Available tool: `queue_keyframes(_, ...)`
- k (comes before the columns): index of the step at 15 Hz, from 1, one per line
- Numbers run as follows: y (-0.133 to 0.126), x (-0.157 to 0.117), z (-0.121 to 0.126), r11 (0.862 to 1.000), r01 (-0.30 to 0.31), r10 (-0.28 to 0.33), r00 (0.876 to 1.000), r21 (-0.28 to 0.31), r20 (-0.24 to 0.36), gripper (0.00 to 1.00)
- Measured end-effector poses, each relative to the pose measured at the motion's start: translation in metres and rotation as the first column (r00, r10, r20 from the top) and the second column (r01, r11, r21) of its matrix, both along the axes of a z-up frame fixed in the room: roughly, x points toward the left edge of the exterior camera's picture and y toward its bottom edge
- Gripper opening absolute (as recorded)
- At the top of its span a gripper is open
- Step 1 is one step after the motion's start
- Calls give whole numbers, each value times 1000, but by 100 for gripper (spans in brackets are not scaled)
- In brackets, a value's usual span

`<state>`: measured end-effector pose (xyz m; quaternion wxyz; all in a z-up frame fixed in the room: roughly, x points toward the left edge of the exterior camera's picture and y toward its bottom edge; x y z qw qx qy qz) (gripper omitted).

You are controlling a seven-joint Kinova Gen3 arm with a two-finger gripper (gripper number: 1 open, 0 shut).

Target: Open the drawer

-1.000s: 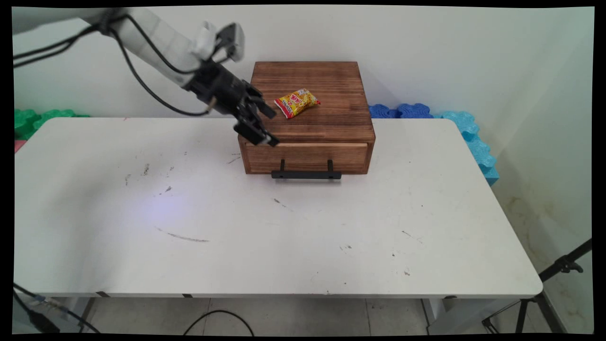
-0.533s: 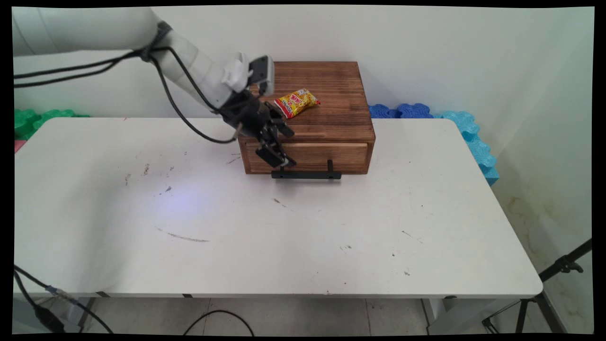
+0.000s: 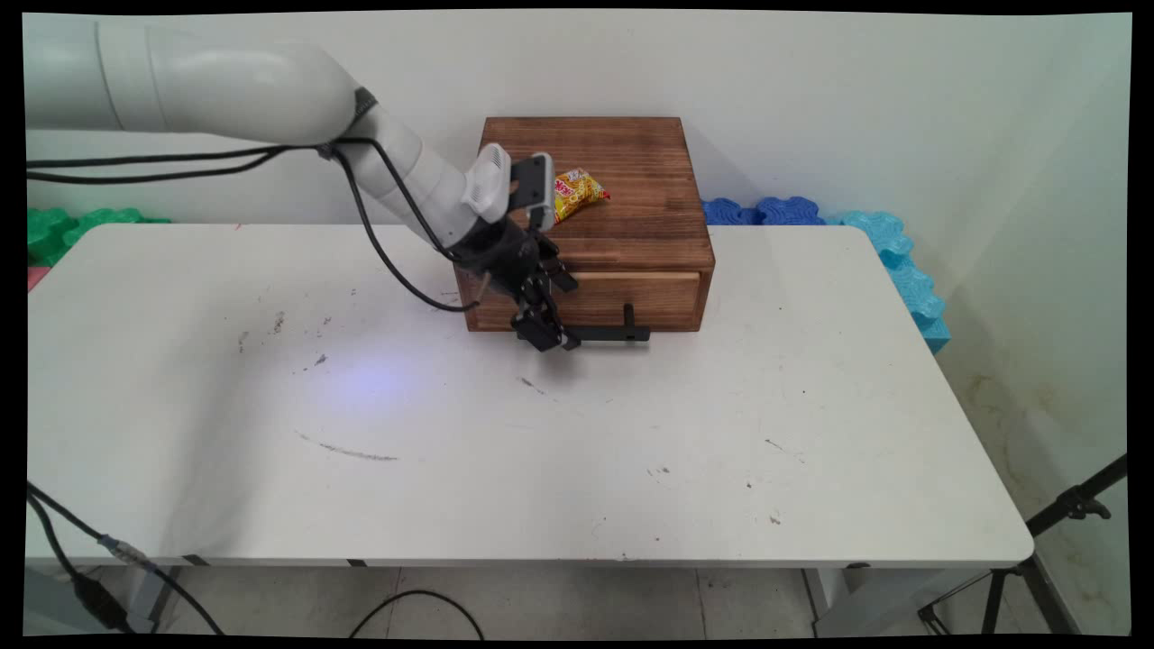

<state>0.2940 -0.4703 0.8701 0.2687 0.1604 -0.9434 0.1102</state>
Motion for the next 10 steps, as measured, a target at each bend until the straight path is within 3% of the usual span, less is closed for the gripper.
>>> queue_keyframes(10,0,-16,-38,1000,-7,6,999,18,42,100)
